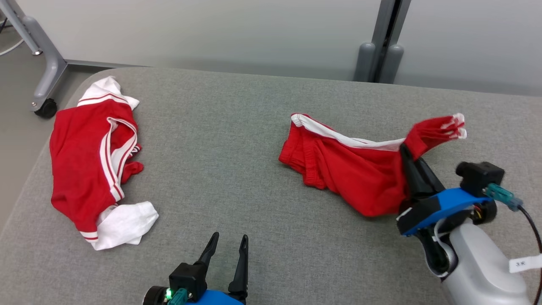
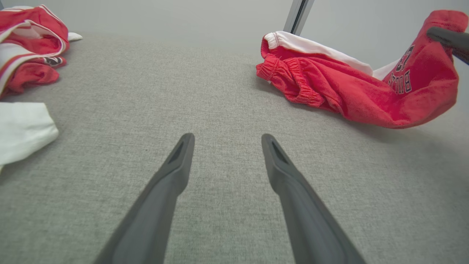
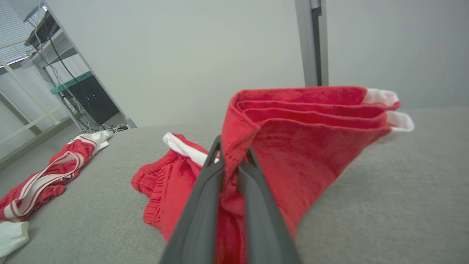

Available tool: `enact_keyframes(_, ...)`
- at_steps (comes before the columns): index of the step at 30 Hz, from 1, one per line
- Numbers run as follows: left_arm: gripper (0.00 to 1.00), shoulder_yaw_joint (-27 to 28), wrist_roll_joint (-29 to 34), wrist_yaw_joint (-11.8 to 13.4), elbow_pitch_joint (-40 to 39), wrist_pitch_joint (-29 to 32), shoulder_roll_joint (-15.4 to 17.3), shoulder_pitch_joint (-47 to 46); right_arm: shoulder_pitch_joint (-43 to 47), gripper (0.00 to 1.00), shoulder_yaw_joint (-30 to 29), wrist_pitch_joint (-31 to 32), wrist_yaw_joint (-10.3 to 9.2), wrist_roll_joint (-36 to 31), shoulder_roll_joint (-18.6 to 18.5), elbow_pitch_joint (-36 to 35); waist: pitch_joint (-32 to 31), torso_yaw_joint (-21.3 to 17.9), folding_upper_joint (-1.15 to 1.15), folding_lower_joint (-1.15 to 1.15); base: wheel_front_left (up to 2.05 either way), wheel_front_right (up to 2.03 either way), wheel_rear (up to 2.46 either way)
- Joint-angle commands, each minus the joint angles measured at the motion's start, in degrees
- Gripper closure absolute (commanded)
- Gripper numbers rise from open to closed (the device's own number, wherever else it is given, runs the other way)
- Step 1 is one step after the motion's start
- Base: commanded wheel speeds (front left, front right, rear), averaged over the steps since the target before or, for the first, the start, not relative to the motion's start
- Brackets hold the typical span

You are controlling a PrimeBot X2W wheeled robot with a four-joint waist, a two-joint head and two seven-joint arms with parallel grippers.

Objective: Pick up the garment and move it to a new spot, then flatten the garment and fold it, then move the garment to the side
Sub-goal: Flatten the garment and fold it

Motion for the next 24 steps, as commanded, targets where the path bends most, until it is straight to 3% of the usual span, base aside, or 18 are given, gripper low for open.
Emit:
enact_keyframes(1, 0.00, -0.4, -0.3, -0.1, -0.1, 0.0, 0.1, -0.9, -1.4, 1.00, 2.1, 0.0, 0.00, -0.6, 0.5, -0.9, 0.4, 0.7, 0.00, 0.00, 0.00, 0.00, 0.00)
enact_keyframes(7, 0.00, -2.0, -1.5, 0.3, -0.6, 0.0, 0.1, -2.2, -7.4, 1.00, 11.0, 2.6, 0.00, -2.5, 2.4, 0.0, 2.2, 4.9, 0.00, 0.00, 0.00, 0.00, 0.00)
enact_keyframes(13, 0.00, -3.8, -3.1, 0.9, -0.6, 0.0, 0.1, -3.1, -11.8, 1.00, 14.8, 4.5, 0.00, -5.3, 3.5, 9.4, 4.3, 9.6, 0.00, 0.00, 0.00, 0.00, 0.00)
enact_keyframes(14, 0.00, -3.8, -3.4, 1.1, -0.6, 0.0, 0.1, -3.2, -12.4, 0.84, 14.7, 4.0, 0.00, -5.7, 3.9, 11.1, 4.6, 10.0, 0.00, 0.00, 0.00, 0.00, 0.00)
enact_keyframes(16, 0.00, -3.4, -3.7, 1.4, -0.5, 0.0, 0.1, -3.2, -13.4, 0.00, 14.6, 2.9, 0.00, -7.0, 4.8, 13.8, 4.8, 10.4, 0.00, 0.00, 0.00, 0.00, 0.00)
enact_keyframes(20, 0.00, -1.8, -3.6, 1.7, -0.7, 0.0, 0.1, -3.5, -14.3, 0.00, 14.8, 1.0, 0.00, -6.7, 6.5, 16.2, 5.0, 9.8, 0.00, 0.00, 0.00, 0.00, 0.00)
enact_keyframes(24, 0.00, 0.2, -2.6, 2.0, -1.4, 0.0, 0.0, -4.3, -13.4, 0.00, 17.1, 0.1, 0.00, -4.9, 7.5, 13.7, 4.3, 7.4, 0.00, 0.00, 0.00, 0.00, 0.00)
